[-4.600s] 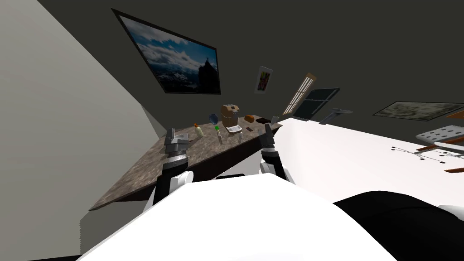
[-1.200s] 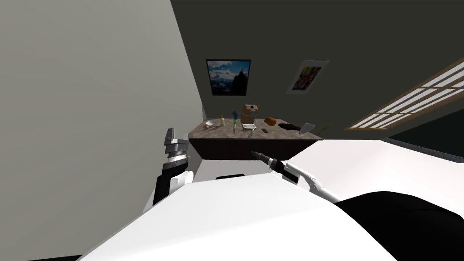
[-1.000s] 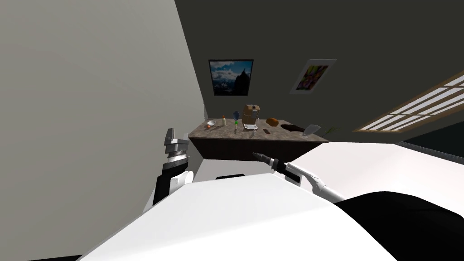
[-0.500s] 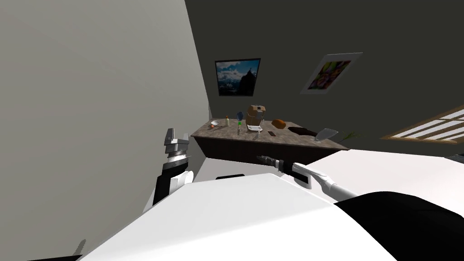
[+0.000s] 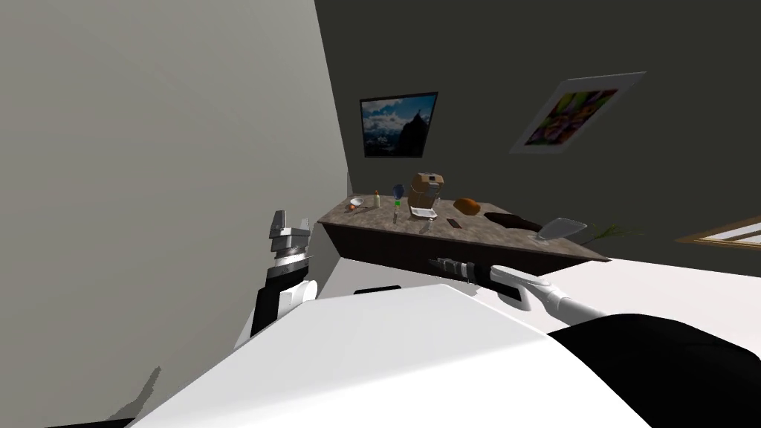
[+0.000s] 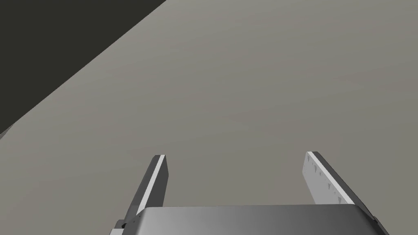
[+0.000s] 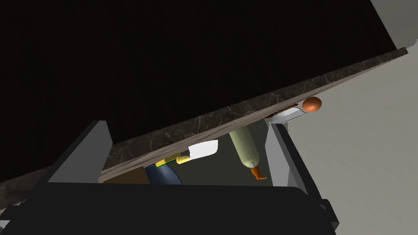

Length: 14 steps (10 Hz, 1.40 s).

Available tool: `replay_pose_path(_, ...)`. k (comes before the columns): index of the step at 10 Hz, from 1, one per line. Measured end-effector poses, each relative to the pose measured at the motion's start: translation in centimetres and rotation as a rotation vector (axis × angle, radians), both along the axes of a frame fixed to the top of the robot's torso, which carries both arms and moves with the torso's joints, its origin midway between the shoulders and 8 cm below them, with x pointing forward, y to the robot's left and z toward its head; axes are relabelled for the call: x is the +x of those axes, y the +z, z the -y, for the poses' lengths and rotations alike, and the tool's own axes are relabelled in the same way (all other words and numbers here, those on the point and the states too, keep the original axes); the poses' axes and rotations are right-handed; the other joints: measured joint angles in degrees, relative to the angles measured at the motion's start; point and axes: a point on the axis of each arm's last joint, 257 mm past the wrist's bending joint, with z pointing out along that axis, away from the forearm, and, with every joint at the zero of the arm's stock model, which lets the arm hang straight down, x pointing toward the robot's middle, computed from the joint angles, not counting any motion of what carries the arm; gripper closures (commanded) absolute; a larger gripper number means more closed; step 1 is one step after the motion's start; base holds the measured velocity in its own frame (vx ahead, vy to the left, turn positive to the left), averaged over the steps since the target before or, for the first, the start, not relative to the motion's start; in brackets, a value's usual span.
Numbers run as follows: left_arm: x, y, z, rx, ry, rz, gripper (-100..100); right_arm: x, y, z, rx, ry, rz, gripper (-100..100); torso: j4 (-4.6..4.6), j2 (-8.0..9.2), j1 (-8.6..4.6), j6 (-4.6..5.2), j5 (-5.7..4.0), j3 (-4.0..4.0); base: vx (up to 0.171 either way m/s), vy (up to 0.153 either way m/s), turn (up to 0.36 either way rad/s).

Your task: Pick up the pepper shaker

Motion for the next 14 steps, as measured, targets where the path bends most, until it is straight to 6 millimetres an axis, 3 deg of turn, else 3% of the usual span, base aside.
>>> replay_pose_path(6, 0.0, 0.0, 0.0, 0.000, 0.000, 0.000, 0, -2.1, 0.2, 7.5, -0.175, 0.032, -0.098, -100, -0.04, -0.15, -0.03, 0.02, -0.01, -0.09, 0.076, -0.019, 0.126)
replay_pose_path(14, 0.0, 0.0, 0.0, 0.000, 0.000, 0.000, 0, -3.9, 3.8, 17.4, -0.411, 0.063, -0.215, -100, -0.08, -0.32, 0.02, 0.01, 0.00, -0.19, 0.109, -0.024, 0.156)
